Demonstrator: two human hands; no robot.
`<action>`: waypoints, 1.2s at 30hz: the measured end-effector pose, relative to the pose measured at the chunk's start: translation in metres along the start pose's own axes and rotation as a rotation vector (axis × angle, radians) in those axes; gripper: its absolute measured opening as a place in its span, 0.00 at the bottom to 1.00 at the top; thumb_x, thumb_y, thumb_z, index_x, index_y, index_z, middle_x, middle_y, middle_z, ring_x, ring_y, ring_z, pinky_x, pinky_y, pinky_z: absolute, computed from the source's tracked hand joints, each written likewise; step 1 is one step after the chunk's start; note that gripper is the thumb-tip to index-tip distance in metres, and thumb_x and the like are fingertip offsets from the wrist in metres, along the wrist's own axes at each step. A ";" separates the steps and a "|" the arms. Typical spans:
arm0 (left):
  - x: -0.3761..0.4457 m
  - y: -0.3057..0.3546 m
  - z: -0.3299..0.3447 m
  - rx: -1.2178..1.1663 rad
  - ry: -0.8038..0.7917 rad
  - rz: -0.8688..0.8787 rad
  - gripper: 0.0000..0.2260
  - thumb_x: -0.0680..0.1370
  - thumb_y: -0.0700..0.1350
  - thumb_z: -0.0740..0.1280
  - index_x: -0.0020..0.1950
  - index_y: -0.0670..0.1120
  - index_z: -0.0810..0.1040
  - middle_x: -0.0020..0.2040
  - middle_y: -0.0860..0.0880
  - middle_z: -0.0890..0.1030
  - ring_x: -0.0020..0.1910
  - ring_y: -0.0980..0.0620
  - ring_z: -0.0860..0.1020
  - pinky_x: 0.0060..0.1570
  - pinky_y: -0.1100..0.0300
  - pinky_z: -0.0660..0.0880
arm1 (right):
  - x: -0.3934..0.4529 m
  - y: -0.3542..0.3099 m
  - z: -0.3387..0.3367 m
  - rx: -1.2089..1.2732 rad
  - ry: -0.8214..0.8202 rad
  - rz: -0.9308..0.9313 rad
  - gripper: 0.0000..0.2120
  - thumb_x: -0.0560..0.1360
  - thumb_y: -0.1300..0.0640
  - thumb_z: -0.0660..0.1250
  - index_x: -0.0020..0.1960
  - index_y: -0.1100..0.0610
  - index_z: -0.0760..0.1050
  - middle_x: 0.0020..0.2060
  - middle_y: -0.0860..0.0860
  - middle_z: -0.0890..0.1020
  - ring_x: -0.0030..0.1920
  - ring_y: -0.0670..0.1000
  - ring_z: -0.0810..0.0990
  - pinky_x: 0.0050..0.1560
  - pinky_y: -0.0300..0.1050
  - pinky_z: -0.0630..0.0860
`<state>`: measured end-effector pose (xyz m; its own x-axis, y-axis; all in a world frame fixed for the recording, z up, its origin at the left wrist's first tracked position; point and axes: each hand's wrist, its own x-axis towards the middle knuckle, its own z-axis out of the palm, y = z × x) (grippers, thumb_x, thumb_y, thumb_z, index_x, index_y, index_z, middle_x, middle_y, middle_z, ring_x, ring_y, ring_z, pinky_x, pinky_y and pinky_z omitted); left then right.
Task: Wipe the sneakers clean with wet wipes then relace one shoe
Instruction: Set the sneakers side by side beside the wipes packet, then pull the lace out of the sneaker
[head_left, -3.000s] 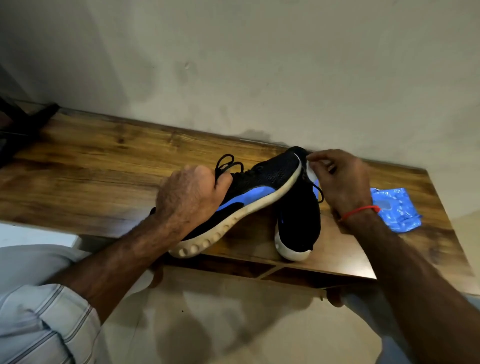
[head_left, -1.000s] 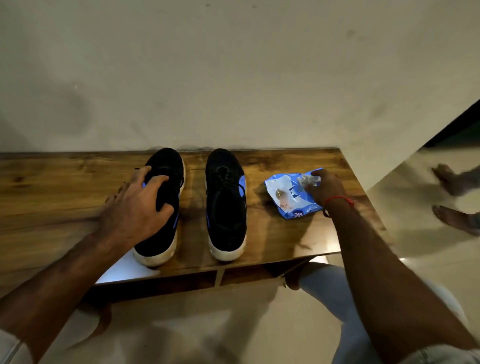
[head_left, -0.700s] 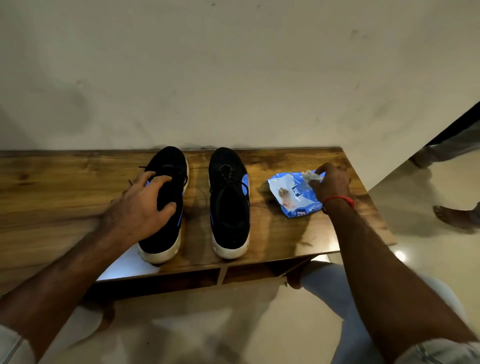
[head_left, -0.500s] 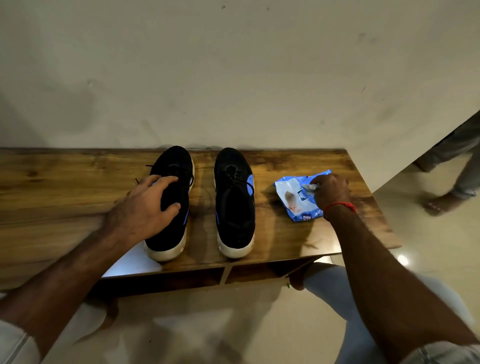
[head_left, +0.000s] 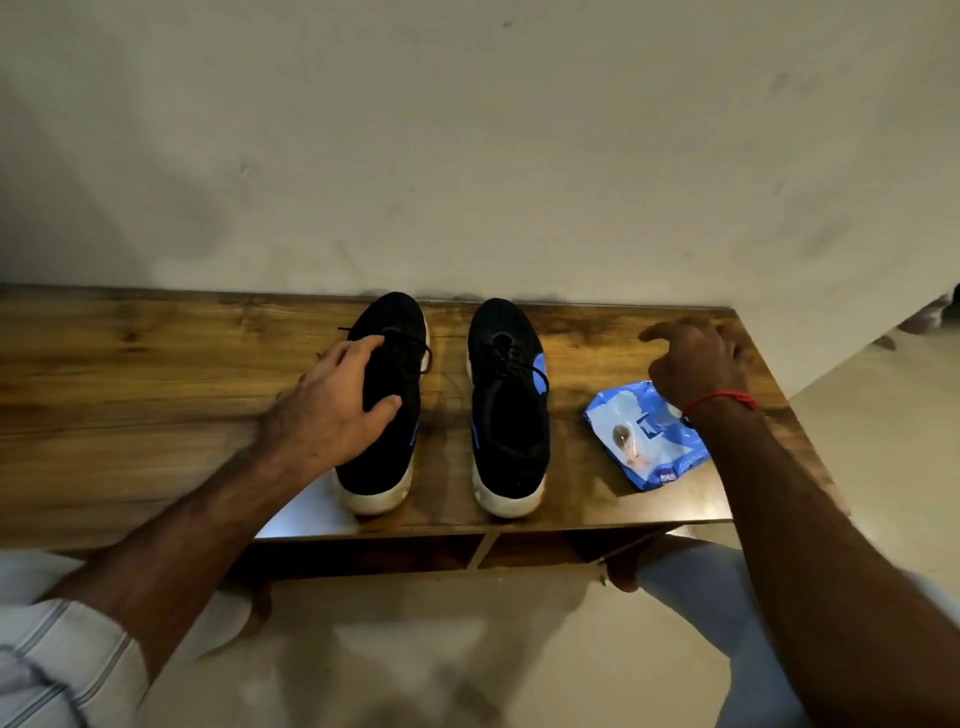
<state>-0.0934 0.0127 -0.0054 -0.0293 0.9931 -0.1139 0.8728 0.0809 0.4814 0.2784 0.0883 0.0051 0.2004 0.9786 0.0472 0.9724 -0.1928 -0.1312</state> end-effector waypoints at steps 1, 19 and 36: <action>0.000 0.001 -0.001 -0.011 0.000 -0.011 0.34 0.79 0.56 0.69 0.81 0.54 0.56 0.78 0.47 0.64 0.71 0.41 0.71 0.61 0.43 0.75 | -0.003 -0.008 -0.007 0.100 0.046 -0.055 0.21 0.72 0.63 0.64 0.60 0.45 0.80 0.62 0.53 0.79 0.64 0.63 0.72 0.65 0.58 0.69; -0.044 -0.006 -0.011 0.057 -0.188 -0.141 0.26 0.80 0.60 0.65 0.74 0.50 0.66 0.58 0.47 0.78 0.40 0.51 0.79 0.32 0.55 0.78 | -0.111 -0.182 0.009 0.408 -0.522 -0.562 0.34 0.80 0.49 0.66 0.80 0.51 0.53 0.73 0.53 0.69 0.70 0.52 0.70 0.68 0.42 0.69; -0.036 -0.023 -0.022 -0.128 -0.364 -0.246 0.20 0.78 0.56 0.72 0.64 0.51 0.70 0.45 0.47 0.83 0.34 0.49 0.85 0.29 0.53 0.83 | -0.112 -0.178 0.015 0.401 -0.652 -0.552 0.20 0.77 0.54 0.71 0.66 0.49 0.70 0.47 0.46 0.81 0.45 0.46 0.80 0.45 0.38 0.76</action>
<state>-0.1231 -0.0235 0.0066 -0.0349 0.8503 -0.5251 0.7934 0.3431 0.5028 0.0814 0.0139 0.0085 -0.5010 0.7945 -0.3432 0.7719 0.2308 -0.5924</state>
